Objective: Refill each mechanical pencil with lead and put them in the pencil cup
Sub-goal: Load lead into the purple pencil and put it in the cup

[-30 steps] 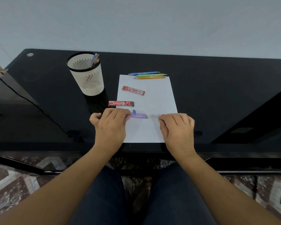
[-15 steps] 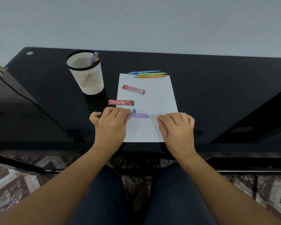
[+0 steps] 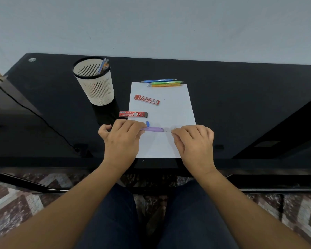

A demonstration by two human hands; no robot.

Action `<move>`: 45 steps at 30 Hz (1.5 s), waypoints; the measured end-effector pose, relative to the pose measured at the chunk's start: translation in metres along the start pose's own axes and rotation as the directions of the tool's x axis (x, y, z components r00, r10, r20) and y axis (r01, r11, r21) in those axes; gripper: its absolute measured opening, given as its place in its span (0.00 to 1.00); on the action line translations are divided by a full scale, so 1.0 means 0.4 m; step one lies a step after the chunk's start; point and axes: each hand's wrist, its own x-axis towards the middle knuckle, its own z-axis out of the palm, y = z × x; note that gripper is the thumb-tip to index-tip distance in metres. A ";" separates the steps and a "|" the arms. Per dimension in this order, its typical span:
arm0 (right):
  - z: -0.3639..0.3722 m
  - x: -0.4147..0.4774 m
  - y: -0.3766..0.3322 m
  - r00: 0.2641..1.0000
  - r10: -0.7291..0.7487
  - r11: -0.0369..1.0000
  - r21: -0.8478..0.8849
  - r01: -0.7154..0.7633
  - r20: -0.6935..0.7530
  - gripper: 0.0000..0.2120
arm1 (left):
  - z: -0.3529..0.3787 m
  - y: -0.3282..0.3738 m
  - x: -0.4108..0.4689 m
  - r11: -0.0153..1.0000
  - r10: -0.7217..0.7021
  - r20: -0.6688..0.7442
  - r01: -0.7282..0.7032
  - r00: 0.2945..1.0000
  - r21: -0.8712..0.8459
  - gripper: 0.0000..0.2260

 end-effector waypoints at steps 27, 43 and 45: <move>-0.061 0.110 -0.002 0.991 -0.014 1.000 0.019 0.012 0.131 0.25 | -0.001 0.000 -0.003 0.998 -0.056 -0.090 0.055 0.994 -0.011 0.08; -0.056 0.089 -0.022 0.976 0.087 0.993 0.056 -0.099 0.197 0.22 | 0.003 0.001 -0.007 0.992 -0.114 -0.129 0.107 0.985 -0.063 0.09; -0.054 0.090 -0.021 0.979 0.072 0.995 0.053 -0.084 0.193 0.21 | 0.001 0.003 -0.005 0.994 -0.108 -0.129 0.104 0.986 -0.041 0.11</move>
